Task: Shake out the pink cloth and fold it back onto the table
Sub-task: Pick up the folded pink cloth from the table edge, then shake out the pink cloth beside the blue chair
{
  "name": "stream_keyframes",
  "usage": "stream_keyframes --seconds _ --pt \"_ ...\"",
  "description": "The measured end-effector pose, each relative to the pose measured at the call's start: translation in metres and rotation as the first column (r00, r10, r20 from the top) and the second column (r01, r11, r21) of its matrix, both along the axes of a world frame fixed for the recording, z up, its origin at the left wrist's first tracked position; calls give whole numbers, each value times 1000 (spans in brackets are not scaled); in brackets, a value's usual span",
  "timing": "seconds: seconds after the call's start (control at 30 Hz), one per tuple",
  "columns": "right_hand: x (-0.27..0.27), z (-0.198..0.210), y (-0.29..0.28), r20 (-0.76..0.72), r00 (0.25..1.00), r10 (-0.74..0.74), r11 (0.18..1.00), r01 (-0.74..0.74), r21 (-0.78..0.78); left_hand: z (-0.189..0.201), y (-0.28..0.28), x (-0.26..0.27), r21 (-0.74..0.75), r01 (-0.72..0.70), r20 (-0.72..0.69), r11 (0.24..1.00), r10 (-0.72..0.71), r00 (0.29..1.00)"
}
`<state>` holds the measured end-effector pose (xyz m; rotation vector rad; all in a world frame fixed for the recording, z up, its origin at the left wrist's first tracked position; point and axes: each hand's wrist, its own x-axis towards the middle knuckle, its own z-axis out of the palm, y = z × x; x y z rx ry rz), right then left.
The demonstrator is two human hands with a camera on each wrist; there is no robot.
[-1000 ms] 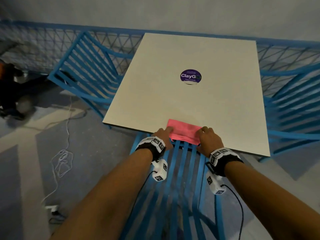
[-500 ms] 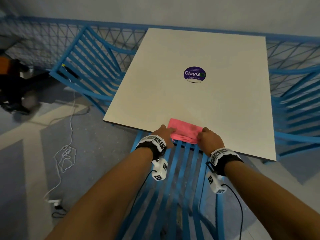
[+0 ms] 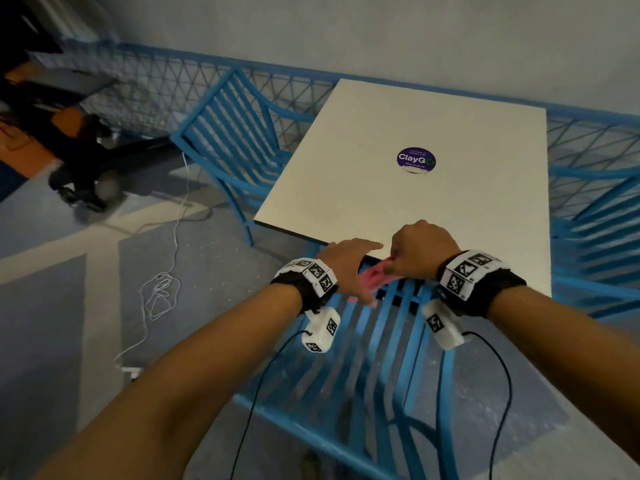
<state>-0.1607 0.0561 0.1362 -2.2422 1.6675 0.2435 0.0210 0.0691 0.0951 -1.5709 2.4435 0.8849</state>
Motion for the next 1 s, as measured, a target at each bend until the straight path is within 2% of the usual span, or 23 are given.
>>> stream_keyframes --seconds 0.1,0.17,0.23,0.3,0.43,0.57,0.7,0.77,0.83,1.0 --pt "31 30 31 88 996 10 1000 -12 26 20 46 16 22 -48 -123 999 51 991" --pt "54 43 55 132 991 23 1000 -25 16 25 75 33 55 -153 -241 987 162 957" --pt "72 49 73 172 985 26 1000 -26 -2 25 97 51 85 -226 -338 970 241 910" --pt "89 50 91 204 979 28 1000 -27 -8 26 117 73 97 -241 -366 966 260 894" --pt "119 41 123 276 961 12 999 -26 47 21 152 129 95 -222 -350 970 242 905" --pt "145 23 156 348 936 51 993 -86 86 18 179 170 72 -223 -236 972 233 943" --pt "155 -5 182 330 941 77 990 -112 89 27 197 203 -14 -240 -132 971 236 963" --pt "155 -17 194 295 953 73 988 -110 111 25 204 215 2 -297 -124 955 295 947" --pt "151 -25 205 277 960 37 986 -80 146 23 214 215 79 -316 -165 946 325 931" --pt "133 -38 228 190 982 6 974 -49 219 -44 223 219 149 -422 -75 894 436 897"
